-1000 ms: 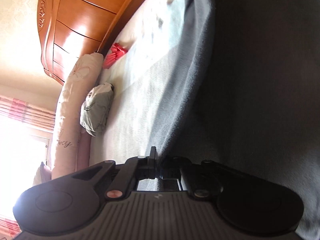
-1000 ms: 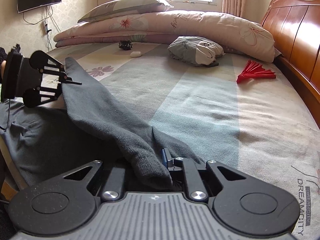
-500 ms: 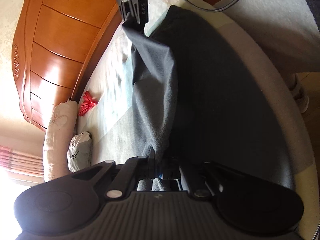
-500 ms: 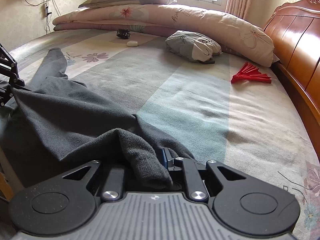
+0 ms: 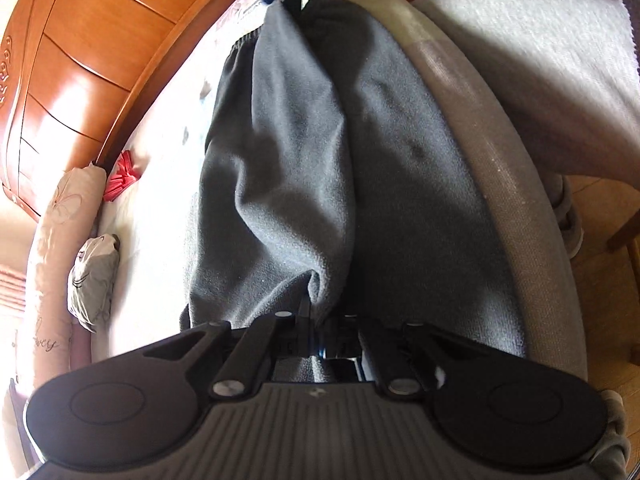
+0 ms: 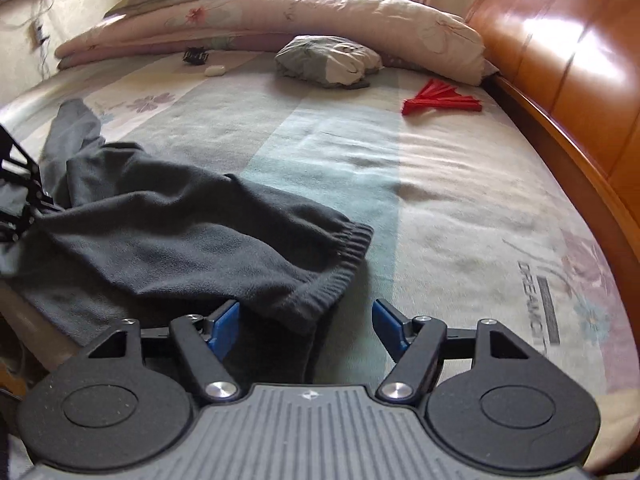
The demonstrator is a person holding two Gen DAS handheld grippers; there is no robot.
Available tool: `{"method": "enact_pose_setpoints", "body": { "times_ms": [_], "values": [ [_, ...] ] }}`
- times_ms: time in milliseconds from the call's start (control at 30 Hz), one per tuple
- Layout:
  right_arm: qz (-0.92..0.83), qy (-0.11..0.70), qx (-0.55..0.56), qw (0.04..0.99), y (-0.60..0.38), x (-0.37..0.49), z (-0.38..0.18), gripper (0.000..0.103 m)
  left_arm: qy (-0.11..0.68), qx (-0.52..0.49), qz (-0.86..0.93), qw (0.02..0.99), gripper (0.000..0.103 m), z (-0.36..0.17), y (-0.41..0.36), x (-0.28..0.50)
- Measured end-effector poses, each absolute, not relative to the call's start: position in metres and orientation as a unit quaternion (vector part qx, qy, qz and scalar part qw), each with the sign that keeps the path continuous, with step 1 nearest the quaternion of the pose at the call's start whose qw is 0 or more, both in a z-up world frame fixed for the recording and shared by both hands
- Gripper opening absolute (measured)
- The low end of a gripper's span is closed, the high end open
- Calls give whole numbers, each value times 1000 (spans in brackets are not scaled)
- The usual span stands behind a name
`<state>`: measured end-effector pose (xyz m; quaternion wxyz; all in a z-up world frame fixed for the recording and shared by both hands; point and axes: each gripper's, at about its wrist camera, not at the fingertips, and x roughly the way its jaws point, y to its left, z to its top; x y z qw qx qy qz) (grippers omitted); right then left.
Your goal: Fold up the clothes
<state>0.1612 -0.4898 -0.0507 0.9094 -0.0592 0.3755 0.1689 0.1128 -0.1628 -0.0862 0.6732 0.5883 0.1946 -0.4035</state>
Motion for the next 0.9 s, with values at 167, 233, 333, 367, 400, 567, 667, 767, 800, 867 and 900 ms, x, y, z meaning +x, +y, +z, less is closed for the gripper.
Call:
{"method": "enact_pose_setpoints", "body": {
  "times_ms": [167, 233, 333, 367, 400, 567, 667, 767, 800, 867, 900],
  "values": [
    [206, 370, 180, 888, -510, 132, -59, 75, 194, 579, -402, 682, 1, -86, -163, 119],
    [223, 367, 253, 867, -505, 130, -69, 75, 196, 575, -401, 686, 1, -85, -163, 119],
    [224, 359, 311, 851, -492, 139, -83, 75, 197, 569, -400, 691, 1, -84, -163, 122],
    [214, 357, 321, 851, -489, 144, -88, 75, 197, 569, -400, 691, 1, -83, -163, 124],
    [198, 357, 329, 852, -487, 149, -92, 74, 197, 569, -399, 692, 1, -82, -163, 124],
    [114, 351, 349, 862, -489, 162, -107, 37, 198, 563, -397, 697, 1, -77, -161, 121],
    [97, 354, 352, 861, -491, 161, -110, 5, 197, 563, -398, 697, 1, -75, -160, 120],
    [95, 356, 339, 866, -489, 158, -105, 4, 194, 572, -405, 686, 1, -69, -159, 118],
    [100, 355, 332, 868, -487, 156, -100, 4, 193, 575, -407, 683, 1, -66, -159, 117],
    [113, 355, 317, 872, -485, 153, -90, 4, 194, 579, -409, 678, 1, -58, -157, 115],
    [117, 357, 306, 875, -483, 152, -85, 4, 196, 580, -411, 675, 1, -54, -157, 114]
  ]
}}
